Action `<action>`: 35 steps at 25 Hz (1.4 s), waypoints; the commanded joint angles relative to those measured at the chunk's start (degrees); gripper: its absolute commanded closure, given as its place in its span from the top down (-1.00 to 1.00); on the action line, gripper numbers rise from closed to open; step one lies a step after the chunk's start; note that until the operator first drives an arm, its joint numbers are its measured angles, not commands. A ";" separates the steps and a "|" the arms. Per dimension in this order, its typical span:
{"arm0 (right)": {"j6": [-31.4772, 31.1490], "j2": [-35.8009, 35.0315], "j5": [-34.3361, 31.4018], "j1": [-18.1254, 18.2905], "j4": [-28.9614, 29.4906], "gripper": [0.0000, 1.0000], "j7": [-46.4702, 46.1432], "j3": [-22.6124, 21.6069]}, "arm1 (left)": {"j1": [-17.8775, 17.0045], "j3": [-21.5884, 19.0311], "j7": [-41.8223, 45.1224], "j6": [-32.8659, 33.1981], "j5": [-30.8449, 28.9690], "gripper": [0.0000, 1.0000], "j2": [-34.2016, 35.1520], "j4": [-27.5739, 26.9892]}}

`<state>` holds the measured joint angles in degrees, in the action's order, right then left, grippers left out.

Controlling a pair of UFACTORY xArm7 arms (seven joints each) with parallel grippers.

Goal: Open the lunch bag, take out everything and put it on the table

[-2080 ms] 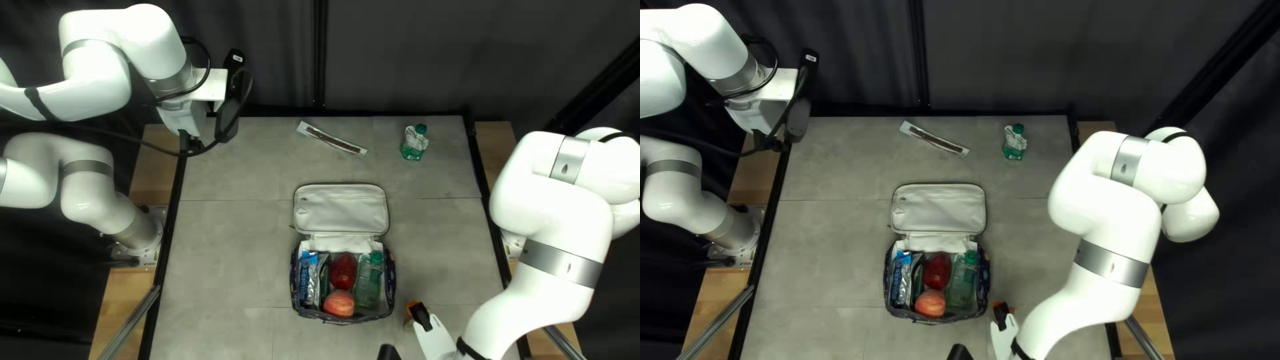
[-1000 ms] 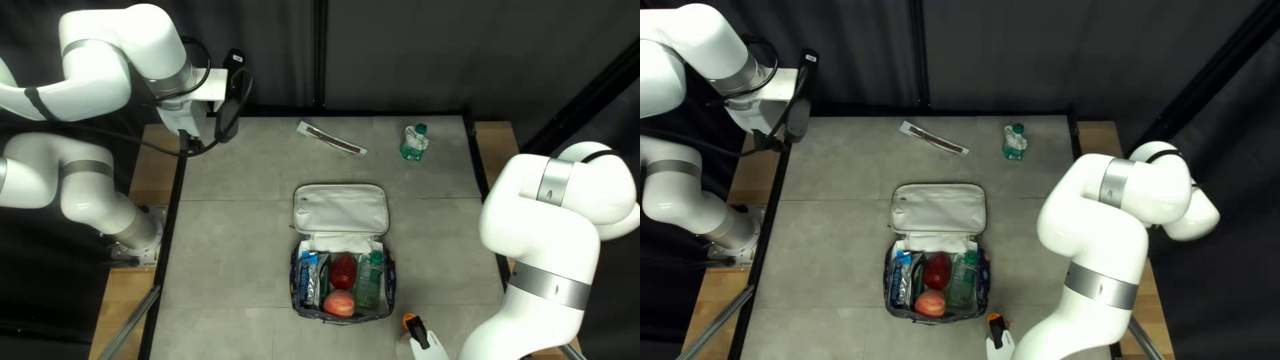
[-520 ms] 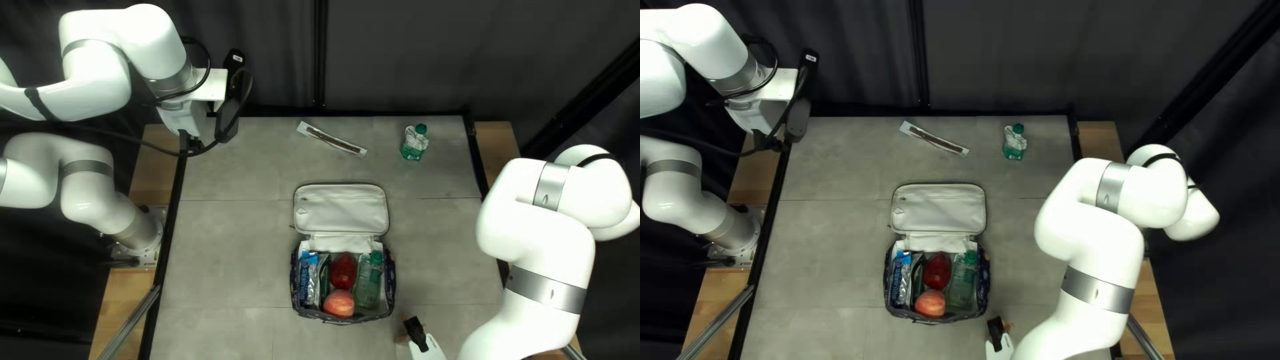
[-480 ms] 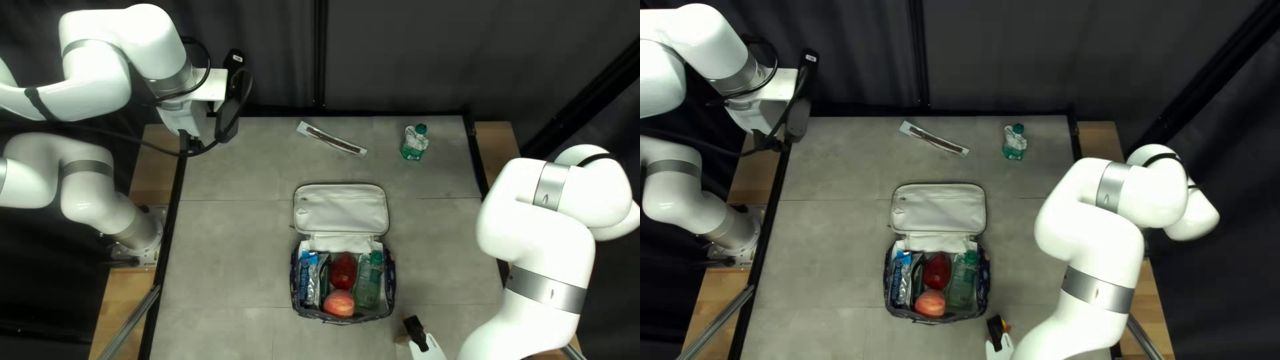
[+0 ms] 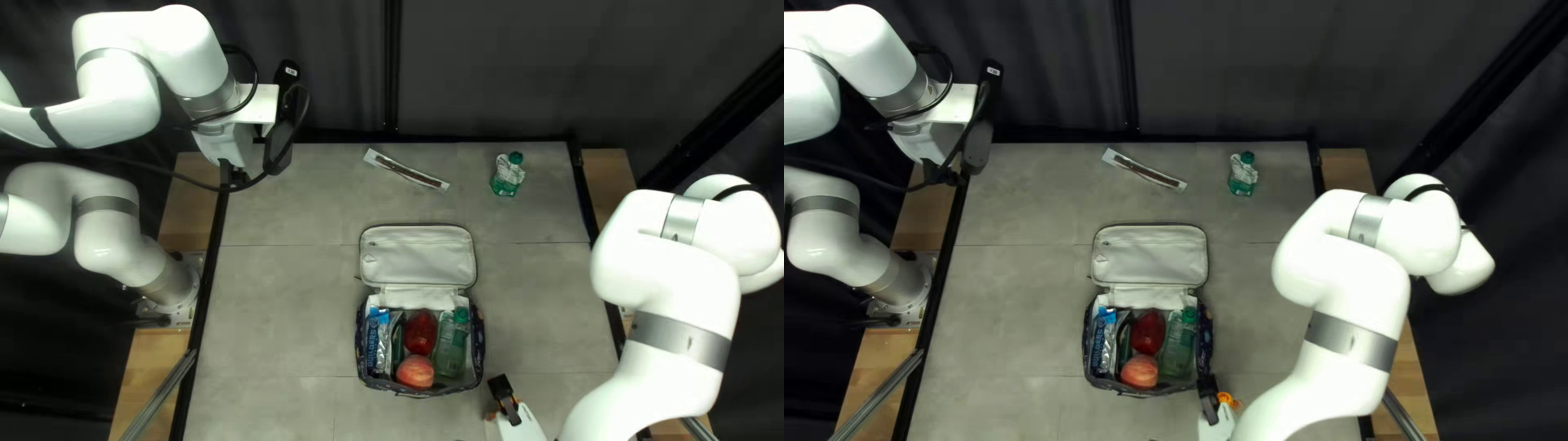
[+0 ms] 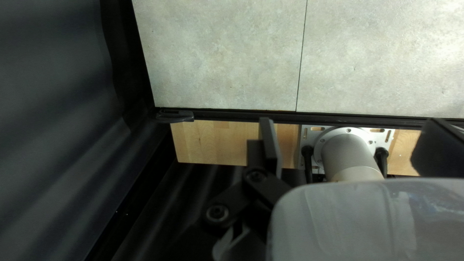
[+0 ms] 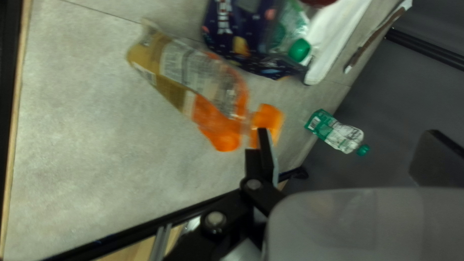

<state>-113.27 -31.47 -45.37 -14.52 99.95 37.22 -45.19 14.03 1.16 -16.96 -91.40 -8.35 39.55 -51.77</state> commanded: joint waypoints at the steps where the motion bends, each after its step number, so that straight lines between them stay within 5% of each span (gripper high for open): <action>1: 18.82 18.94 8.45 17.42 -20.28 1.00 -4.46 -2.67 | 0.00 0.00 0.00 0.00 0.00 1.00 0.00 0.00; 2: 26.52 25.84 12.05 21.64 -27.07 1.00 -7.04 -2.00 | 0.00 0.00 0.00 0.00 0.00 1.00 0.00 0.00; 4: 32.61 29.93 14.64 23.43 -31.44 1.00 -8.20 -0.62 | 0.00 0.00 0.00 0.00 0.00 1.00 0.00 0.00; 10: 36.22 23.46 12.65 21.54 -30.80 1.00 -1.41 0.13 | 0.00 0.00 0.00 0.00 0.00 1.00 0.00 0.00; 17: 44.56 35.54 23.52 27.63 -40.26 1.00 -10.47 5.03 | 0.00 0.00 0.00 0.00 0.00 1.00 0.00 0.00; 27: 40.41 49.37 30.86 32.90 -43.88 1.00 -28.59 19.12 | 0.00 0.00 0.00 0.00 0.00 1.00 0.00 0.00; 35: 30.73 54.72 30.20 38.01 -36.95 1.00 -37.52 29.17 | 0.00 0.00 0.00 0.00 0.00 1.00 0.00 0.00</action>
<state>-79.84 21.57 -14.70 21.79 60.91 1.81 -18.72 14.03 1.16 -16.96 -91.40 -8.35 39.55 -51.77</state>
